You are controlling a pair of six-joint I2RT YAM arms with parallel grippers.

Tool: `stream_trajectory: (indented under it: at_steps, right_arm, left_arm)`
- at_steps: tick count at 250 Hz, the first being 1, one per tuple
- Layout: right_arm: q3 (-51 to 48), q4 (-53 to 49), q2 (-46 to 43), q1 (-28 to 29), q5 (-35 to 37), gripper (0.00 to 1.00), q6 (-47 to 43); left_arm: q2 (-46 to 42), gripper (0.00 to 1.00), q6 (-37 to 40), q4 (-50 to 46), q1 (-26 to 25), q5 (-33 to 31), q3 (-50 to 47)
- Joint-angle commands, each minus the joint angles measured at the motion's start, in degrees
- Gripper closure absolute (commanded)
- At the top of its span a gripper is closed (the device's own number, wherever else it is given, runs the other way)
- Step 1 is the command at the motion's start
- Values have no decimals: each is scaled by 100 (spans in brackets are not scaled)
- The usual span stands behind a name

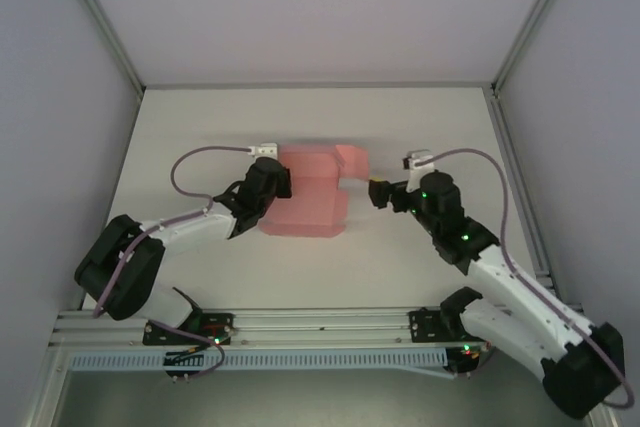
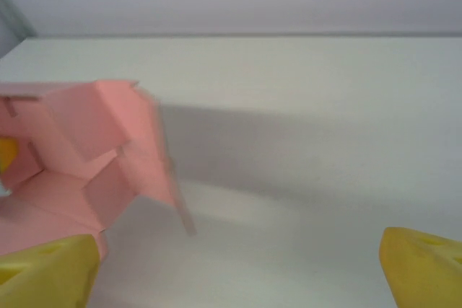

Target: Assemble paper box

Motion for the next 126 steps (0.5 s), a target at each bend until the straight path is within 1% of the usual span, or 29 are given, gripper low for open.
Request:
stream_trajectory:
  at_steps: [1,15,22,36,54,81,126]
  right_arm:
    - [-75,-598,-27,-681,-445,0,-88]
    - [-23,-622,178,-1013,-691,0,-89]
    - [4,-604,316,-1141,-930,1,-167]
    - [70,-535,644,-1263,-1231,1,-329]
    - [203,-404,1087,-1261,-1563,1,-606]
    - [412,-74,1703,-1259,-1865,2,-812]
    - [926,108,2445,-1264,-2343,3,-1241]
  left_arm:
    - [-218,100,-17,275,35,122,-100]
    - [-226,100,2,286,35,157,-109]
    - [-229,100,1,290,38,174,-112]
    - [-223,100,19,297,46,217,-124]
    - [-205,100,39,323,37,275,-120]
    - [-209,100,50,392,35,405,-146]
    - [-202,100,93,432,35,515,-138]
